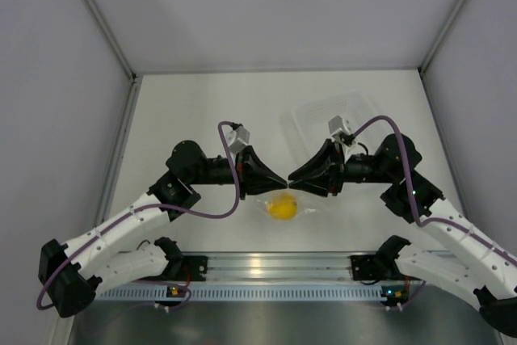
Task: Open the zip-top bag and remove the fake food
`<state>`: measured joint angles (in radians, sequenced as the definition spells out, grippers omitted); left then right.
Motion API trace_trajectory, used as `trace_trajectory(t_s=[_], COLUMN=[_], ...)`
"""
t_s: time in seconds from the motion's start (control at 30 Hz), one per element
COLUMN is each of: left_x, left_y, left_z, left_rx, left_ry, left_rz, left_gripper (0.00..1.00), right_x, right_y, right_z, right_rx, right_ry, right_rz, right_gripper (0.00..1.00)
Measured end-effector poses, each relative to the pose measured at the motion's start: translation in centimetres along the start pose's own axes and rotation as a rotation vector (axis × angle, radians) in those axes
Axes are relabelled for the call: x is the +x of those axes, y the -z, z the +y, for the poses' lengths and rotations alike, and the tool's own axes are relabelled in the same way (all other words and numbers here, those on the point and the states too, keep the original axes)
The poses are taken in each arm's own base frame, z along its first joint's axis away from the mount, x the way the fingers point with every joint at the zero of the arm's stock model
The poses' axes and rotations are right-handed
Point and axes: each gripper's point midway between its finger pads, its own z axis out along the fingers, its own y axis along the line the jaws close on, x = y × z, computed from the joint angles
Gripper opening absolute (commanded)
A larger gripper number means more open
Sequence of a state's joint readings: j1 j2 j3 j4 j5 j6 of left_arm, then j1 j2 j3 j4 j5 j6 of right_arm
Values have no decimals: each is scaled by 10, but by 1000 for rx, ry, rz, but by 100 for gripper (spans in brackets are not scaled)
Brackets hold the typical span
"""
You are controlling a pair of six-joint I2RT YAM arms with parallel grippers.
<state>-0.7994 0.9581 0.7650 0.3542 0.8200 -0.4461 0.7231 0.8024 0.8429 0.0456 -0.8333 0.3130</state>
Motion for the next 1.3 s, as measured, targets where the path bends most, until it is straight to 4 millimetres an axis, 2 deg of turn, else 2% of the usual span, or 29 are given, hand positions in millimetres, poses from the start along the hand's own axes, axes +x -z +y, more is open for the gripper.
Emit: trace_trajectory(t_s=[0.43, 0.57, 0.7, 0.77, 0.9, 0.97, 1.0, 1.1, 1.2, 1.3], left_x=[0, -2, 7, 14, 29, 43, 50, 76, 102, 130], left_y=[0, 1, 7, 8, 6, 4, 3, -3, -11, -21], left_z=[0, 9, 18, 27, 41, 49, 52, 56, 49, 36], left_rx=[-3, -58, -116, -159, -196, -208, -217, -245, -267, -283], left_ry=[1, -5, 4, 15, 43, 67, 79, 98, 78, 38], left_rz=[-1, -27, -35, -26, 15, 52, 70, 142, 221, 322], left_gripper=[0, 0, 0, 0, 44, 56, 67, 80, 88, 90], right_x=[17, 23, 22, 17, 3, 0, 0, 10, 21, 28], right_y=[0, 3, 10, 19, 46, 61, 68, 85, 97, 109], right_z=[-10, -21, -31, -36, -53, -64, -71, -90, -100, -106], right_rx=[29, 92, 178, 256, 465, 576, 633, 777, 866, 936], right_ry=[14, 13, 25, 39, 67, 63, 55, 24, 0, -17], right_rz=[24, 21, 12, -13, -85, -109, -110, -81, -52, -31], right_gripper=[23, 24, 28, 37, 40, 41, 42, 44, 45, 46])
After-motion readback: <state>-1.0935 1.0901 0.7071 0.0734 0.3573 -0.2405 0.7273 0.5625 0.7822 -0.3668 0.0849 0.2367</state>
